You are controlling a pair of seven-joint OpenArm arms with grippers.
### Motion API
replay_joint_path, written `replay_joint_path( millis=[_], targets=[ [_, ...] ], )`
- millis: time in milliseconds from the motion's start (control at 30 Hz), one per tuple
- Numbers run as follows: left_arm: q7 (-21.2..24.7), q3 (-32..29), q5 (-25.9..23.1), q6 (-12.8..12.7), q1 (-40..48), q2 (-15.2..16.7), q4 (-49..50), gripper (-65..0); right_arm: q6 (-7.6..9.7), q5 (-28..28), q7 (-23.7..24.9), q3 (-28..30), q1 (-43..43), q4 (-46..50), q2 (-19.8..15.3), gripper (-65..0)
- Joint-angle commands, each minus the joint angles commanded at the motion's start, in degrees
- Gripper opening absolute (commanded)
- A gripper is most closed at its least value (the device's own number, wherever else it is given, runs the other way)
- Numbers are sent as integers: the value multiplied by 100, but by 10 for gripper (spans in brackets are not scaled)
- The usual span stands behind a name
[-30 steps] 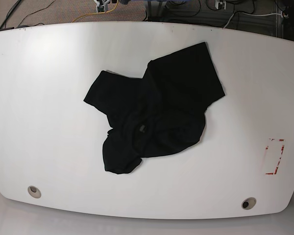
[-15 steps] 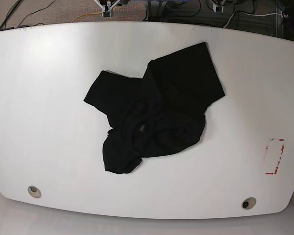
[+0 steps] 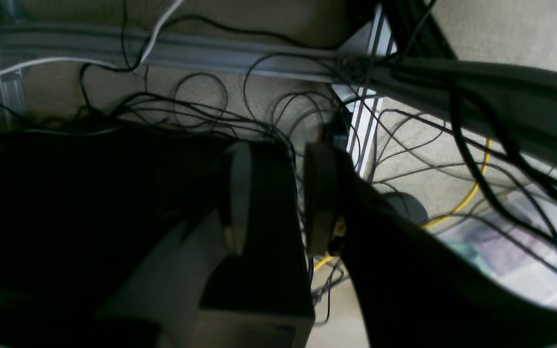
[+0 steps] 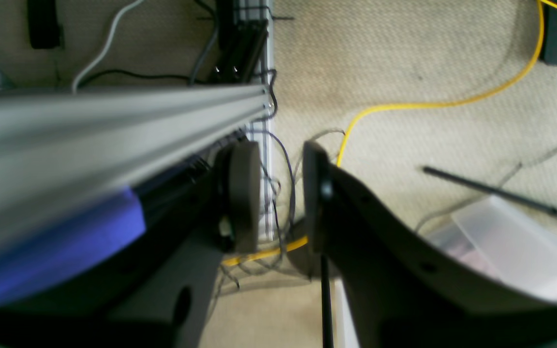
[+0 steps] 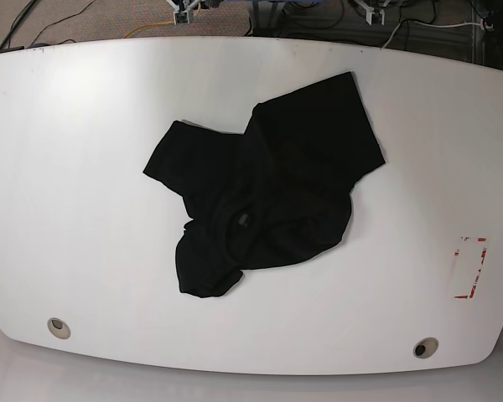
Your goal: Layout the t-shirt on the table in an organized manner, then fold the t-shirt properly
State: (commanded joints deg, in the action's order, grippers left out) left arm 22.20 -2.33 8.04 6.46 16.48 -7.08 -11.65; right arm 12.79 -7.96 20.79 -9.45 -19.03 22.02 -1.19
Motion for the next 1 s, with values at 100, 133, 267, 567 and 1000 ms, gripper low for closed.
replay_joint_path(
  millis=[100, 133, 267, 567, 1000],
  targets=[
    [193, 9, 9, 0, 141, -18, 0, -476, 0, 0, 114, 0, -193, 185, 0, -506],
    [237, 9, 9, 0, 167, -18, 0, -476, -9, 0, 132, 0, -264, 264, 0, -506],
    [299, 18, 18, 0, 281, -79, -35, -478, -18, 9, 132, -9, -571, 695, 0, -506],
    [299, 35, 26, 0, 1116, -149, -1433, -478, -26, 18, 123, -18, -1319, 1705, 0, -506],
    [299, 79, 26, 0, 2479, -316, -3420, -478, -26, 26, 88, -26, -2690, 3622, 123, -506]
  ],
)
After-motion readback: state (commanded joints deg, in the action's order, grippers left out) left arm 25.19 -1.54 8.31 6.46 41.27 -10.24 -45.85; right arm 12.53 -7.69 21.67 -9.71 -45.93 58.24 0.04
